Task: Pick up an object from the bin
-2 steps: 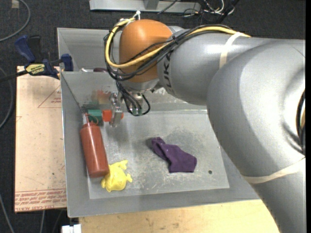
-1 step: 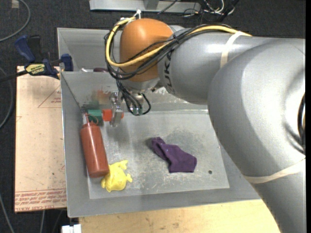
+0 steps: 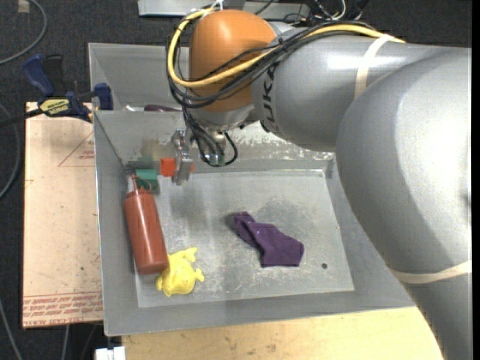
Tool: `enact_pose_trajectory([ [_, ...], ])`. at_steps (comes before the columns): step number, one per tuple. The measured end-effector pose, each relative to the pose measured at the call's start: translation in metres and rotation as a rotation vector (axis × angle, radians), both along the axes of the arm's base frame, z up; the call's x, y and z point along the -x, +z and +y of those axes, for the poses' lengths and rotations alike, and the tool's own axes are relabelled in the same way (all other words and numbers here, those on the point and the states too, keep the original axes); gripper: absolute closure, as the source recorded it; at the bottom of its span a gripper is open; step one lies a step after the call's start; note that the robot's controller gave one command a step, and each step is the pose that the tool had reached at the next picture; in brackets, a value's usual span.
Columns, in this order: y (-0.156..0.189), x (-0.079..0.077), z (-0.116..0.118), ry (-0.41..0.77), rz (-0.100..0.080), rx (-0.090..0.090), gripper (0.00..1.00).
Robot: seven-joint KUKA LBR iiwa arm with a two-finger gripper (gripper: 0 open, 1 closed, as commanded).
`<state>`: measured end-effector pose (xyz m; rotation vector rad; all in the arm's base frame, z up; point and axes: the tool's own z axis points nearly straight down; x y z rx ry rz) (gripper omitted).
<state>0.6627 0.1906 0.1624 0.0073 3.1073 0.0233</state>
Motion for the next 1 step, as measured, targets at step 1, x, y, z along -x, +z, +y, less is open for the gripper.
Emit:
enact_pose_trajectory([
  [1, -0.0294, 0.0012, -0.0005, -0.001, 0.006, 0.001, 1.0],
])
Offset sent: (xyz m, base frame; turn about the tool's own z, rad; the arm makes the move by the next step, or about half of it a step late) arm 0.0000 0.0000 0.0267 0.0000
